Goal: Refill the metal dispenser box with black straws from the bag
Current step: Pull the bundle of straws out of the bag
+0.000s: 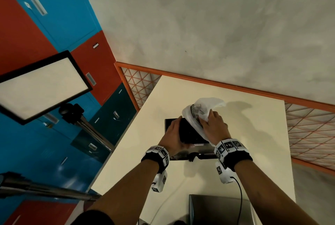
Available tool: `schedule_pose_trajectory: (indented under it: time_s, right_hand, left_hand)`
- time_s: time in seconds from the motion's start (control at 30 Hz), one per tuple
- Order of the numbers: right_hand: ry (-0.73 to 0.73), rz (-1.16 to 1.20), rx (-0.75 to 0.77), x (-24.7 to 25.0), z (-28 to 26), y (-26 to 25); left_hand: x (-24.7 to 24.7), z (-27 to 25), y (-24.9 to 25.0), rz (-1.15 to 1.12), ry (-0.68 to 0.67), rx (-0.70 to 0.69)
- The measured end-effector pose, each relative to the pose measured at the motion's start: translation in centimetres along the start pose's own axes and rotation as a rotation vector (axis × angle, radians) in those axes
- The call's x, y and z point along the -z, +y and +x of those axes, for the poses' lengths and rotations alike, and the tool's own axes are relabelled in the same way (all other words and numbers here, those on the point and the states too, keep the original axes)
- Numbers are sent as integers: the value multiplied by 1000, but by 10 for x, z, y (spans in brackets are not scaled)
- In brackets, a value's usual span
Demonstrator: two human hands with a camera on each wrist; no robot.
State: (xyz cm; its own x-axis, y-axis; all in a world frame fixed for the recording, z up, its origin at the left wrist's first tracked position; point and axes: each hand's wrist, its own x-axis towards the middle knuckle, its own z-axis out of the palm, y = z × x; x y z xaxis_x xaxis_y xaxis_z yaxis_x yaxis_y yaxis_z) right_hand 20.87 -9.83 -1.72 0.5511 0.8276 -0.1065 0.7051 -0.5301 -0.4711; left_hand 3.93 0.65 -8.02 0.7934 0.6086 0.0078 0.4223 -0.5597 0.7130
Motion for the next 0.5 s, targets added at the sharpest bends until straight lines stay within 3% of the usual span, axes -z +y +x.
schedule_pose_trajectory:
  time_s: [0.23, 0.5]
  right_hand:
    - [164, 233, 155, 19, 0, -16]
    - [45, -33, 244, -3, -8, -23]
  left_hand:
    - [2, -1, 0, -61, 36, 7]
    - [2, 0, 3, -133, 73, -56]
